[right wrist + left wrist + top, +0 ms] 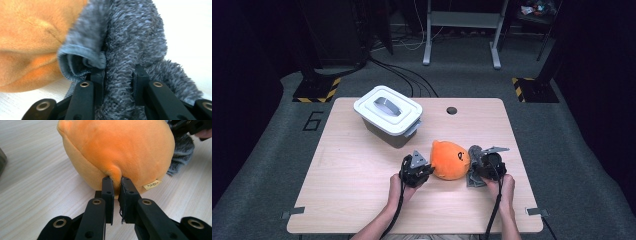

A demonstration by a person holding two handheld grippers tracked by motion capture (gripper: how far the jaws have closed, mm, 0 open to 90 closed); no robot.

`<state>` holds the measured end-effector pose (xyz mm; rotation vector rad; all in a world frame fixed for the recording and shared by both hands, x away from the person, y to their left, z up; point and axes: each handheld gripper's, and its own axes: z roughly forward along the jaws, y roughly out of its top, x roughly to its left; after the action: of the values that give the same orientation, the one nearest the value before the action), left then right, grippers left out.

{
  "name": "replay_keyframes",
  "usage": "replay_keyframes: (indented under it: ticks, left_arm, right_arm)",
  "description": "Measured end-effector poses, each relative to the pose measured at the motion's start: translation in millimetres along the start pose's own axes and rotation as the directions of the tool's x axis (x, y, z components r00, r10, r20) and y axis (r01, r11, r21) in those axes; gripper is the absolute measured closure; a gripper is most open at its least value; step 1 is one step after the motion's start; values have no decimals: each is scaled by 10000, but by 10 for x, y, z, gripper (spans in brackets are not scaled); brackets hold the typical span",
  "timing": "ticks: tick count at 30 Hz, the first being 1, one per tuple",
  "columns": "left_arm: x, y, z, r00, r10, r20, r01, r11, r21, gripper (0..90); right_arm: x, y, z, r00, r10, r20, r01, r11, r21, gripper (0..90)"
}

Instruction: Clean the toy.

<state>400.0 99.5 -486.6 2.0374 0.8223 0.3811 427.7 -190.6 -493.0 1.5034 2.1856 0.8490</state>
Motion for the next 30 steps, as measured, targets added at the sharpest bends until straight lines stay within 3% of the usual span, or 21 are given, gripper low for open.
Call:
replay_keyframes:
  ticks: [4,7,11,14,20,26,30]
  left_arm:
    - [8,-3,-5,10000,-74,15,74,10000,-19,826]
    - [6,1,-6,10000,-25,12,25,10000,-22,826]
    - [-4,3,-6,10000,5,-22,-5,10000,-45,826]
    - [-10,5,-6,10000,-22,-24,22,10000,-63,826]
    - [-21,14,-9,10000,35,9,-35,10000,-57,826]
    - [-28,18,-13,9999,108,43,-108,9999,-64,826]
    - [-36,21,-13,9999,151,-17,-152,9998,-90,827]
  right_arm:
    - [-42,51,-218,9997,209,110,-203,9984,-534,696]
    - [-36,136,-427,10000,78,8,-77,9940,-1094,696]
    - [72,310,-624,9986,-494,-171,464,9884,-1443,695]
    - [282,502,-694,9916,-1203,-475,1116,9814,-1561,694]
    - [667,767,-630,9678,-2325,-968,2158,9637,-1571,690]
    - [973,906,-445,9464,-2830,-1559,2601,9535,-1524,689]
    - [1055,908,-303,9404,-2972,-1655,2778,9517,-1304,689]
